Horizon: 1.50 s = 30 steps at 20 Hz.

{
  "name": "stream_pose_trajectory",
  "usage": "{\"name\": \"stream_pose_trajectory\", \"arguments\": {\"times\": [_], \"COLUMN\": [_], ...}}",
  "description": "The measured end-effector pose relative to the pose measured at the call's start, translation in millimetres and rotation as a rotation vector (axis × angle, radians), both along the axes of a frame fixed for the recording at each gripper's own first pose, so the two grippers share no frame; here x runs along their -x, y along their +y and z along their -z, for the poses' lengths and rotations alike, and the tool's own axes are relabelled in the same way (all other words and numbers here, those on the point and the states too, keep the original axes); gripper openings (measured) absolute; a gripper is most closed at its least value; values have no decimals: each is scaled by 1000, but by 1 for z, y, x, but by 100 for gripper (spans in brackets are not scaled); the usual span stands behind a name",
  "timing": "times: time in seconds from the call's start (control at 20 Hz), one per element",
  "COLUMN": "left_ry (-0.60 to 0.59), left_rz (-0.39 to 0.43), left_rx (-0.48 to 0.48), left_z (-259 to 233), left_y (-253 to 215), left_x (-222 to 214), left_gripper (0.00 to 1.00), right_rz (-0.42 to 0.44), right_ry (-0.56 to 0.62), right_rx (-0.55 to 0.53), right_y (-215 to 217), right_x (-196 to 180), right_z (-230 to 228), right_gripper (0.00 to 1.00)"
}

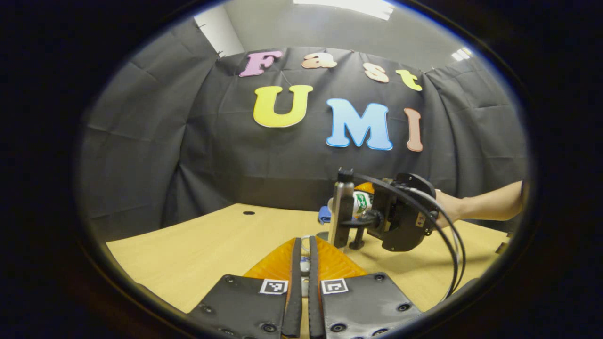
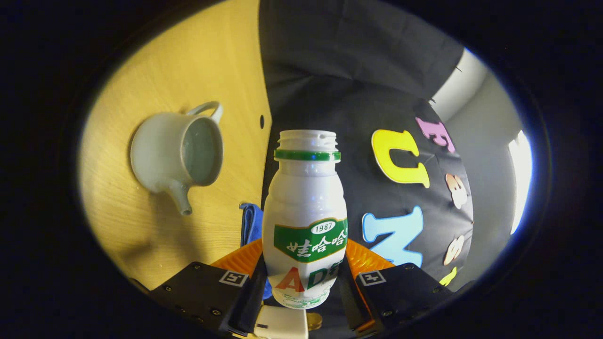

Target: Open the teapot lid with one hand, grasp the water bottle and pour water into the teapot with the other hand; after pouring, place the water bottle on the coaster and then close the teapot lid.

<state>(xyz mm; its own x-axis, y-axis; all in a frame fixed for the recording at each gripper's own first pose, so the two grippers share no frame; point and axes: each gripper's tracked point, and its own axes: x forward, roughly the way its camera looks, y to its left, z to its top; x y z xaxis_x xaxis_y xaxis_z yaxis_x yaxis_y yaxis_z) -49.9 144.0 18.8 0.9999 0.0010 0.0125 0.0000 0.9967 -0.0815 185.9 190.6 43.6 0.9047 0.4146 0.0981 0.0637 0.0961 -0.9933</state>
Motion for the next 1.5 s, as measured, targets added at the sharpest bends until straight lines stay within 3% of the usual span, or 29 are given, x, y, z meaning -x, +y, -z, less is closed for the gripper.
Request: {"name": "stream_pose_trajectory", "arguments": {"times": [0.25,0.35,0.45,0.65,0.75,0.85,1.15,1.25,1.3,1.35,1.5], "left_ry": [-57,-70,-74,-62,-43,-34,40,66,74,83,113], "left_rz": [44,65,90,127,153,164,178,172,166,163,156], "left_rx": [-30,-21,8,36,70,93,49,14,1,-4,-23], "left_z": [-26,-35,-41,-46,-46,-45,-18,-3,2,6,20], "left_y": [-8,-10,-11,-16,-24,-28,-47,-49,-50,-50,-54], "left_x": [-8,-13,-25,-64,-87,-108,-171,-187,-193,-198,-210], "left_gripper": [16,12,16,16,12,16,16,12,16,12,16], "right_rz": [-3,20,45,66,83,104,133,140,141,140,141], "right_ry": [100,141,194,346,368,351,428,432,432,433,452], "right_rx": [-245,-355,-489,-811,-907,-956,-1097,-1121,-1131,-1136,-1154], "right_y": [-34,-59,-83,-116,-131,-148,-177,-186,-189,-190,-193], "right_x": [13,19,27,48,62,74,85,84,84,83,81], "right_z": [-7,-9,-9,-9,-19,-26,-7,-4,-3,-2,6], "right_gripper": [70,70,70,70,70,70,70,70,70,70,70]}}
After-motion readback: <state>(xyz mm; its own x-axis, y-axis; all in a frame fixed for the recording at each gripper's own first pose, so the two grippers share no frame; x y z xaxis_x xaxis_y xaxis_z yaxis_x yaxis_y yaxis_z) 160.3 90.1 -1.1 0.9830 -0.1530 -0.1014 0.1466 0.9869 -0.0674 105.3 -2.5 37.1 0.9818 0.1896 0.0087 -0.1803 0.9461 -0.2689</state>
